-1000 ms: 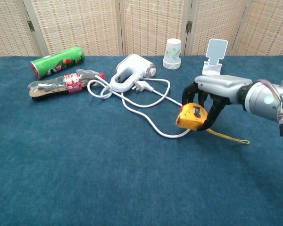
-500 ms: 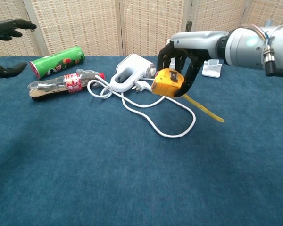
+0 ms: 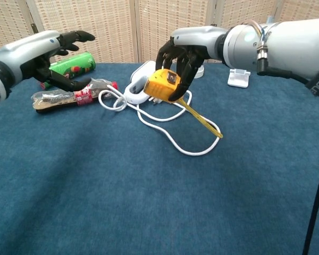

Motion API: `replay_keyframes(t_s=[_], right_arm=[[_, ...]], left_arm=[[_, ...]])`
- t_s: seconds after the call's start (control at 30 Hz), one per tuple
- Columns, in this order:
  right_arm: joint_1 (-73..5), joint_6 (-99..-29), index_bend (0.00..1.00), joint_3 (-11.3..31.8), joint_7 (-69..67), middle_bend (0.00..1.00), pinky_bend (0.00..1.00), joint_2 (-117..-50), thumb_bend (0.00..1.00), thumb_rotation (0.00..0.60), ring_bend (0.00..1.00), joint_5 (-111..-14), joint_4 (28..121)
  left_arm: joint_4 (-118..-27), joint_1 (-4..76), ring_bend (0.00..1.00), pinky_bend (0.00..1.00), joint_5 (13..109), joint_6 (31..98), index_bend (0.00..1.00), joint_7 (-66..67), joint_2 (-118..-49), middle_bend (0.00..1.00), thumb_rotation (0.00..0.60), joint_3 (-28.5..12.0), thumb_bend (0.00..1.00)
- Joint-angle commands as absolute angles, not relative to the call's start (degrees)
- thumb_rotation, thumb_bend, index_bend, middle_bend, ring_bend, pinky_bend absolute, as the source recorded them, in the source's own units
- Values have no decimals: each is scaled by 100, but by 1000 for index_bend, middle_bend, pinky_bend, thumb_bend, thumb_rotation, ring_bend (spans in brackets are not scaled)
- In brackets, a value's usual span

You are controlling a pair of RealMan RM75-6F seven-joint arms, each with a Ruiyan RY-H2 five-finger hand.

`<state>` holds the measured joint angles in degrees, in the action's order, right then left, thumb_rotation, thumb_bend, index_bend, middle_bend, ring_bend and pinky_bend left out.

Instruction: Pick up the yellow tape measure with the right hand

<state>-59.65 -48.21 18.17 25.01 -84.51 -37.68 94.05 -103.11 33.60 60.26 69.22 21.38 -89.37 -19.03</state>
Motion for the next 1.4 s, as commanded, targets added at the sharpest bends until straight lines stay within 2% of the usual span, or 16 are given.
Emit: replay_keyframes(t_s=[0.03,0.5,1.4], right_arm=[[-6034,-4910,581,1840,2460,513,285,-8551,61,600,456,-3671,9321],[-6299,-5081,581,1879,2303,513,285,-9071,61,600,464,-3494,8838],[-6304,-4973,581,1813,1976,513,285,-9365,61,600,468,-3763,8551]], left_arm=[[-10271,3522,0,0,5860,6979,0,2286,-9149,0,589,-1955,427],[-10085,3977,0,0,5400,7172,0,2758,-9816,0,589,-2050,426],[-9844,4343,0,0,4864,7213,0,2946,-10204,0,588,-2119,426]])
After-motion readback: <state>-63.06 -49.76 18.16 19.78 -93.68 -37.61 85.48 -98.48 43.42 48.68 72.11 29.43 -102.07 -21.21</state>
